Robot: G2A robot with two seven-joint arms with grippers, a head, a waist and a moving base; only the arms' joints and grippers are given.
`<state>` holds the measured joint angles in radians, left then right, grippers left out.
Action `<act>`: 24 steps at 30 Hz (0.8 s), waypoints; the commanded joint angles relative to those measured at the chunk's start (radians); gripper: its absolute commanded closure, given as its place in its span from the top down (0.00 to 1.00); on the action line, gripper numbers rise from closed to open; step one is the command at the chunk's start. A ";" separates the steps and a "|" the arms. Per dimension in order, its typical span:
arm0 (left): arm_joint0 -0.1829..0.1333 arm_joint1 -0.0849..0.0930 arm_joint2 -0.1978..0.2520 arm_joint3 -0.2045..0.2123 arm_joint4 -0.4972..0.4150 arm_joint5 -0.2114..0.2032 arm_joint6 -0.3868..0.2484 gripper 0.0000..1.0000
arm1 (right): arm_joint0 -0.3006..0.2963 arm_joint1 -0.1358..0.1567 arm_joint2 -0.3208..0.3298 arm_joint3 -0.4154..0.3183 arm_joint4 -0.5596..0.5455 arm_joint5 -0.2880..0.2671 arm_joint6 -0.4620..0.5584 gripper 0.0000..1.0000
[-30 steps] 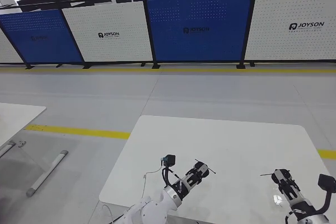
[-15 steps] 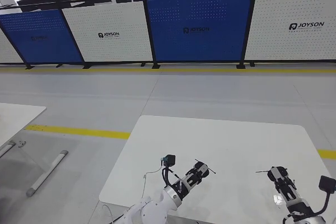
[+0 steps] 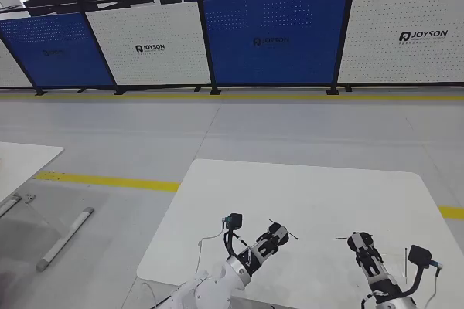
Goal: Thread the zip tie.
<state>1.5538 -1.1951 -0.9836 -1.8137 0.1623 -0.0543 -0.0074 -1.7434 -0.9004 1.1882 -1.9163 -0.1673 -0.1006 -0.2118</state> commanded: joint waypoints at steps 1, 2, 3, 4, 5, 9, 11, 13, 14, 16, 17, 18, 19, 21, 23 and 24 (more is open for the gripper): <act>-0.009 -0.003 -0.006 0.003 0.022 0.019 0.059 0.00 | 0.000 0.000 0.000 0.000 0.000 0.000 0.000 0.00; -0.013 -0.005 -0.003 0.004 0.022 0.026 0.072 0.00 | 0.000 0.000 0.000 0.000 0.000 0.000 0.000 0.00; -0.019 -0.008 -0.003 0.009 0.035 0.036 0.101 0.00 | 0.000 0.000 0.000 0.000 0.000 0.000 0.000 0.00; -0.021 -0.011 0.003 0.013 0.038 0.040 0.114 0.00 | 0.000 0.000 0.000 0.000 0.000 0.000 0.000 0.00; -0.025 -0.013 0.009 0.018 0.035 0.041 0.116 0.00 | 0.000 0.000 0.000 0.000 0.000 0.000 0.000 0.00; -0.026 -0.013 0.011 0.020 0.034 0.042 0.117 0.00 | 0.000 0.000 0.000 0.000 0.000 0.000 0.000 0.00; -0.026 -0.013 0.011 0.020 0.034 0.042 0.117 0.00 | 0.001 -0.001 0.001 0.001 0.003 0.002 -0.002 0.00; -0.026 -0.013 0.011 0.020 0.034 0.042 0.117 0.00 | 0.002 -0.008 -0.006 -0.003 0.032 -0.021 0.001 0.00; -0.026 -0.013 0.011 0.020 0.034 0.042 0.117 0.00 | 0.004 -0.011 -0.013 -0.001 0.045 -0.037 0.012 0.00; -0.026 -0.013 0.011 0.020 0.034 0.042 0.117 0.00 | 0.018 -0.018 -0.035 0.007 0.058 -0.061 0.029 0.00; -0.026 -0.013 0.011 0.020 0.034 0.042 0.117 0.00 | 0.034 -0.024 -0.058 0.017 0.082 -0.083 0.051 0.00; -0.026 -0.013 0.011 0.020 0.034 0.042 0.117 0.00 | 0.051 -0.030 -0.076 0.030 0.097 -0.094 0.068 0.00; -0.026 -0.013 0.011 0.020 0.034 0.042 0.117 0.00 | 0.069 -0.036 -0.091 0.045 0.107 -0.098 0.077 0.00; -0.026 -0.013 0.011 0.020 0.034 0.042 0.117 0.00 | 0.115 -0.053 -0.140 0.082 0.100 -0.089 0.069 0.00; -0.026 -0.013 0.011 0.020 0.034 0.042 0.117 0.00 | 0.146 -0.065 -0.173 0.107 0.092 -0.078 0.063 0.00; -0.026 -0.013 0.011 0.020 0.034 0.042 0.117 0.00 | 0.146 -0.065 -0.173 0.107 0.092 -0.078 0.063 0.00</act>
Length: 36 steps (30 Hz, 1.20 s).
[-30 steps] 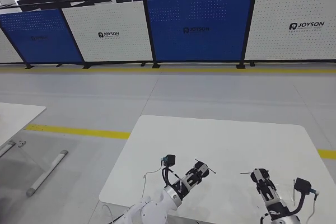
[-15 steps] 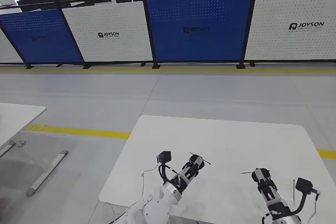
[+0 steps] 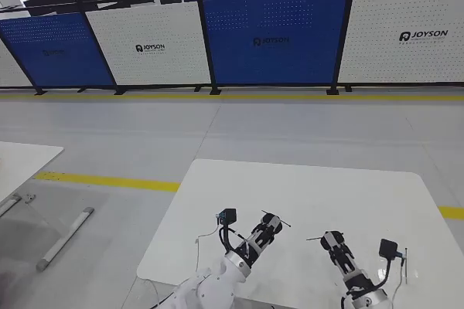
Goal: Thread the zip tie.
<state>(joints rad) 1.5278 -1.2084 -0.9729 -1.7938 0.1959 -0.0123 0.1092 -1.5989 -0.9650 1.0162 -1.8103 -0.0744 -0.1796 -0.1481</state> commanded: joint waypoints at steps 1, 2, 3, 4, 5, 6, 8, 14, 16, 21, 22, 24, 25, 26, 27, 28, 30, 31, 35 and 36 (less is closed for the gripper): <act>0.000 0.000 0.000 0.000 0.000 0.000 0.000 0.00 | 0.001 0.000 -0.001 0.001 0.000 0.001 -0.001 0.00; 0.000 0.000 0.000 0.000 0.000 0.000 0.000 0.00 | 0.001 0.000 -0.001 0.001 0.000 0.001 -0.001 0.00; 0.000 0.000 0.000 0.000 0.000 0.000 0.000 0.00 | 0.001 0.000 -0.001 0.001 0.000 0.001 -0.001 0.00; 0.000 0.000 0.000 0.004 -0.003 0.001 -0.004 0.00 | 0.001 0.000 -0.001 0.001 0.000 0.001 -0.001 0.00; -0.001 -0.001 0.000 0.008 -0.006 0.002 -0.011 0.00 | 0.001 0.000 -0.001 0.001 0.000 0.001 -0.001 0.00; -0.002 -0.001 0.001 0.015 -0.007 0.004 -0.025 0.00 | 0.001 0.000 -0.001 0.001 0.000 0.001 -0.001 0.00; -0.005 -0.001 0.004 0.026 -0.002 0.007 -0.040 0.00 | 0.001 0.000 -0.001 0.001 0.000 0.001 -0.001 0.00; -0.013 -0.005 0.019 0.045 -0.013 0.003 -0.071 0.00 | 0.001 0.000 -0.001 0.001 0.000 0.001 -0.001 0.00; -0.013 -0.005 0.019 0.045 -0.013 0.003 -0.071 0.00 | 0.001 0.000 -0.001 0.001 0.000 0.001 -0.001 0.00; -0.013 -0.005 0.019 0.045 -0.013 0.003 -0.071 0.00 | -0.001 -0.004 0.004 0.000 -0.002 0.017 -0.022 0.00; -0.013 -0.005 0.019 0.045 -0.013 0.003 -0.071 0.00 | -0.003 -0.007 0.003 -0.003 -0.011 0.025 -0.038 0.00; -0.013 -0.005 0.019 0.045 -0.013 0.003 -0.071 0.00 | -0.008 -0.015 -0.008 -0.003 -0.029 0.047 -0.071 0.00; -0.013 -0.005 0.019 0.045 -0.013 0.003 -0.071 0.00 | -0.008 -0.019 -0.017 -0.001 -0.040 0.053 -0.079 0.00; -0.013 -0.005 0.019 0.045 -0.013 0.003 -0.071 0.00 | -0.007 -0.022 -0.024 0.000 -0.050 0.060 -0.087 0.00; -0.013 -0.005 0.019 0.045 -0.013 0.003 -0.071 0.00 | -0.005 -0.027 -0.035 0.004 -0.069 0.072 -0.095 0.00; -0.013 -0.005 0.019 0.045 -0.013 0.003 -0.071 0.00 | -0.003 -0.030 -0.042 0.004 -0.082 0.079 -0.102 0.00; -0.013 -0.005 0.019 0.045 -0.013 0.003 -0.071 0.00 | -0.004 -0.037 -0.052 0.003 -0.097 0.082 -0.114 0.00; -0.013 -0.005 0.019 0.045 -0.013 0.003 -0.071 0.00 | -0.008 -0.039 -0.052 0.002 -0.100 0.076 -0.120 0.00; -0.013 -0.005 0.019 0.045 -0.013 0.003 -0.071 0.00 | -0.023 -0.041 -0.043 -0.004 -0.107 0.058 -0.134 0.00; -0.013 -0.005 0.019 0.045 -0.013 0.003 -0.071 0.00 | -0.023 -0.041 -0.043 -0.004 -0.107 0.058 -0.134 0.00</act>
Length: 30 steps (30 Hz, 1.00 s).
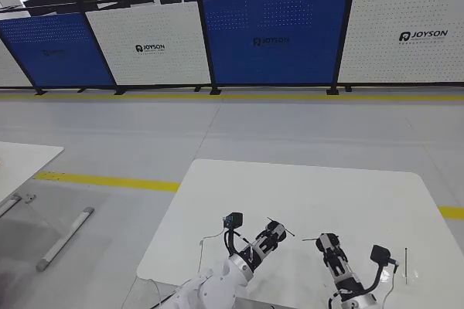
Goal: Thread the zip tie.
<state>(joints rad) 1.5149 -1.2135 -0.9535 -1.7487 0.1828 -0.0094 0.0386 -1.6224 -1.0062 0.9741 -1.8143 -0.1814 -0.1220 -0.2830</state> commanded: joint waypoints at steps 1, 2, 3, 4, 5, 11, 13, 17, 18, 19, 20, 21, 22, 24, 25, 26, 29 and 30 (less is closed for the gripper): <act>0.000 0.000 0.000 0.000 0.000 0.000 0.000 0.00 | 0.001 0.000 0.000 0.000 0.000 0.001 0.001 0.00; 0.000 0.000 0.000 0.000 0.000 0.000 0.000 0.00 | 0.001 0.000 0.000 0.000 0.000 0.001 0.001 0.00; 0.000 0.000 0.000 0.000 0.000 0.000 0.000 0.00 | 0.001 0.000 0.000 0.000 0.000 0.001 0.001 0.00; 0.000 0.000 0.000 0.000 0.000 0.000 0.000 0.00 | 0.001 0.000 0.000 0.000 0.000 0.001 0.001 0.00; 0.000 0.000 0.000 0.000 0.000 0.000 0.000 0.00 | 0.001 0.000 0.000 0.000 0.000 0.001 0.001 0.00; 0.000 0.000 0.000 0.000 0.000 0.000 0.000 0.00 | -0.012 -0.004 0.017 0.009 -0.029 0.055 -0.004 0.00; 0.000 0.000 0.000 0.000 0.000 0.000 0.000 0.00 | -0.027 -0.006 0.034 0.000 -0.040 0.080 -0.026 0.00; 0.000 0.000 0.000 0.000 0.000 0.000 0.000 0.00 | -0.066 -0.009 0.065 -0.023 -0.040 0.065 -0.075 0.00; 0.000 0.000 0.000 0.000 0.000 0.000 0.000 0.00 | -0.070 -0.010 0.066 -0.031 -0.039 0.058 -0.077 0.00; 0.000 0.000 0.000 0.000 0.000 0.000 0.000 0.00 | -0.071 -0.011 0.066 -0.037 -0.034 0.048 -0.075 0.00; 0.000 0.000 0.000 0.000 0.000 0.000 0.000 0.00 | -0.071 -0.011 0.066 -0.037 -0.034 0.048 -0.075 0.00; 0.000 0.000 0.000 0.000 0.000 0.000 0.000 0.00 | -0.071 -0.011 0.066 -0.037 -0.034 0.048 -0.075 0.00; 0.000 0.000 0.000 0.000 0.000 0.000 0.000 0.00 | -0.071 -0.011 0.066 -0.037 -0.034 0.048 -0.075 0.00; 0.000 0.000 0.000 0.000 0.000 0.000 0.000 0.00 | -0.071 -0.011 0.066 -0.037 -0.034 0.048 -0.075 0.00; 0.000 0.000 0.000 0.000 0.000 0.000 0.000 0.00 | -0.071 -0.011 0.066 -0.037 -0.034 0.048 -0.075 0.00; 0.000 0.000 0.000 0.000 0.000 0.000 0.000 0.00 | -0.071 -0.011 0.066 -0.037 -0.034 0.048 -0.075 0.00; 0.000 0.000 0.000 0.000 0.000 0.000 0.000 0.00 | -0.059 -0.012 0.064 -0.036 -0.024 0.061 0.011 0.00; 0.000 0.000 0.000 0.000 0.000 0.000 0.000 0.00 | -0.049 -0.012 0.068 -0.037 -0.014 0.070 0.055 0.00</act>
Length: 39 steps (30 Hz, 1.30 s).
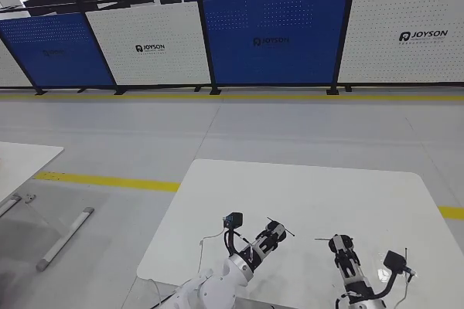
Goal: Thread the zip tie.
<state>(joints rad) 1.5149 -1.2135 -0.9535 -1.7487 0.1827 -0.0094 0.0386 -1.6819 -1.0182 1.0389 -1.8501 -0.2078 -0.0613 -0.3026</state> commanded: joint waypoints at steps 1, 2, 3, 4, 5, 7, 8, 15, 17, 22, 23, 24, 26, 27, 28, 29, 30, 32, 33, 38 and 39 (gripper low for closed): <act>0.000 0.000 0.000 0.000 0.000 0.000 0.000 0.00 | 0.018 0.000 0.010 -0.002 0.018 0.016 0.101 0.00; 0.000 0.000 0.000 0.000 0.000 0.000 0.000 0.00 | 0.024 0.000 0.014 -0.001 0.018 0.022 0.132 0.00; 0.000 0.000 0.000 0.000 0.000 0.000 0.000 0.00 | 0.028 -0.001 0.016 -0.002 0.017 0.024 0.154 0.00; 0.000 0.000 0.000 0.000 0.000 0.000 0.000 0.00 | 0.031 -0.001 0.019 -0.002 0.021 0.025 0.171 0.00; 0.000 0.000 0.000 0.000 0.000 0.000 0.000 0.00 | 0.034 -0.002 0.023 -0.001 0.024 0.029 0.179 0.00; 0.000 0.000 0.000 0.000 0.000 0.000 0.000 0.00 | 0.044 -0.006 0.029 -0.001 0.032 0.047 0.187 0.00; 0.000 0.000 0.000 0.000 0.000 0.000 0.000 0.00 | 0.047 -0.009 0.030 -0.003 0.035 0.049 0.175 0.00; 0.000 0.000 0.000 0.000 0.000 0.000 0.000 0.00 | 0.048 -0.010 0.030 -0.004 0.034 0.047 0.169 0.00; 0.000 0.000 0.000 0.000 0.000 0.000 0.000 0.00 | 0.047 -0.015 0.028 0.003 0.004 0.039 0.114 0.00; 0.000 0.000 0.000 0.000 0.000 0.000 0.000 0.00 | 0.068 -0.038 -0.039 0.060 -0.048 0.009 0.050 0.00; 0.000 0.000 0.000 0.000 0.000 0.000 0.000 0.00 | 0.074 -0.043 -0.049 0.072 -0.044 0.001 0.046 0.00; 0.000 0.000 0.000 0.000 0.000 0.000 0.000 0.00 | 0.077 -0.047 -0.053 0.078 -0.042 -0.006 0.041 0.00; 0.000 0.000 0.000 0.000 0.000 0.000 0.000 0.00 | 0.078 -0.052 -0.059 0.090 -0.045 -0.021 0.032 0.00; 0.000 0.000 0.000 0.000 0.000 0.000 0.000 0.00 | 0.079 -0.055 -0.060 0.093 -0.049 -0.027 0.025 0.00; 0.000 0.000 0.000 0.000 0.000 0.000 0.000 0.00 | 0.078 -0.057 -0.060 0.095 -0.049 -0.037 0.012 0.00; 0.000 0.000 0.000 0.000 0.000 0.000 0.000 0.00 | 0.076 -0.059 -0.062 0.095 -0.045 -0.050 0.010 0.00; 0.000 0.000 0.000 0.000 0.000 0.000 0.000 0.00 | 0.076 -0.059 -0.062 0.095 -0.045 -0.050 0.010 0.00; 0.000 0.000 0.000 0.000 0.000 0.000 0.000 0.00 | 0.076 -0.059 -0.062 0.095 -0.045 -0.050 0.010 0.00; 0.000 0.000 0.000 0.000 0.000 0.000 0.000 0.00 | 0.076 -0.059 -0.062 0.095 -0.045 -0.050 0.010 0.00; 0.000 0.000 0.000 0.000 0.000 0.000 0.000 0.00 | 0.075 -0.061 -0.058 0.091 -0.052 -0.046 0.023 0.00; 0.000 0.000 0.000 0.000 0.000 0.000 0.000 0.00 | 0.074 -0.062 -0.057 0.088 -0.050 -0.049 0.031 0.00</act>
<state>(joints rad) 1.5149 -1.2135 -0.9535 -1.7487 0.1827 -0.0094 0.0386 -1.6070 -1.0795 0.9806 -1.7595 -0.2583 -0.1077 -0.2797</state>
